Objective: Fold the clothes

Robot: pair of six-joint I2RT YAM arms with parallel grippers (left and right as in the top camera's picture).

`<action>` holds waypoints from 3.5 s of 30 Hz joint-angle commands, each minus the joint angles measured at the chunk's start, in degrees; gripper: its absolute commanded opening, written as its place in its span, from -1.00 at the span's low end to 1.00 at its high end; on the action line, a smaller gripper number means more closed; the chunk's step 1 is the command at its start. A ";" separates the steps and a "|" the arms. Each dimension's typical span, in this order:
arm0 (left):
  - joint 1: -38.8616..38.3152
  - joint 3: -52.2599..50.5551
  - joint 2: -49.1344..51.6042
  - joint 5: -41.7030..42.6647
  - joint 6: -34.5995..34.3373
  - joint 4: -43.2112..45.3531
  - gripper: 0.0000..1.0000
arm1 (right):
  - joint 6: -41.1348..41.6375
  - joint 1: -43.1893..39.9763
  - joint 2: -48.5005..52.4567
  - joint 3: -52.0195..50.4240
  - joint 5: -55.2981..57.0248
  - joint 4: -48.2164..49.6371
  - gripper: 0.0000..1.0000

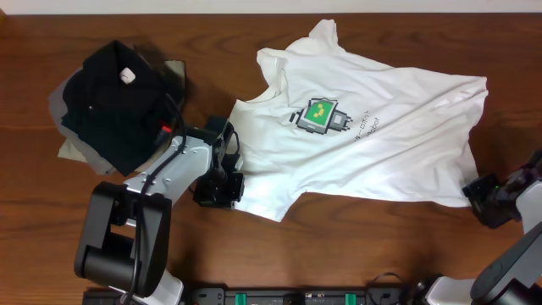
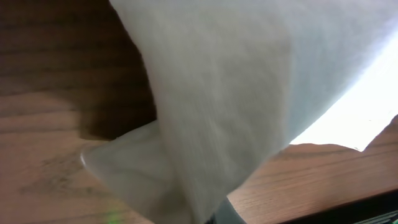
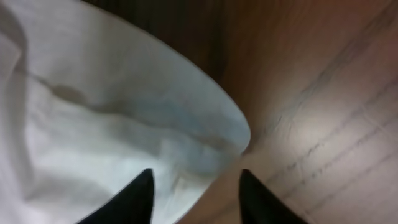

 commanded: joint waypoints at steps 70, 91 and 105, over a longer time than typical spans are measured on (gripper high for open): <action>8.13 0.02 -5.46 -5.68 -8.46 -16.09 -0.88 | -0.20 -0.63 -19.93 11.32 20.24 -27.47 -0.95; 10.45 2.78 -11.10 -6.62 -5.42 -19.21 0.02 | -1.44 -0.55 -17.79 10.08 3.39 -15.39 -0.38; 9.97 5.44 -14.88 -0.68 2.23 3.37 -0.69 | -0.66 4.44 10.36 10.08 -13.60 15.23 -0.18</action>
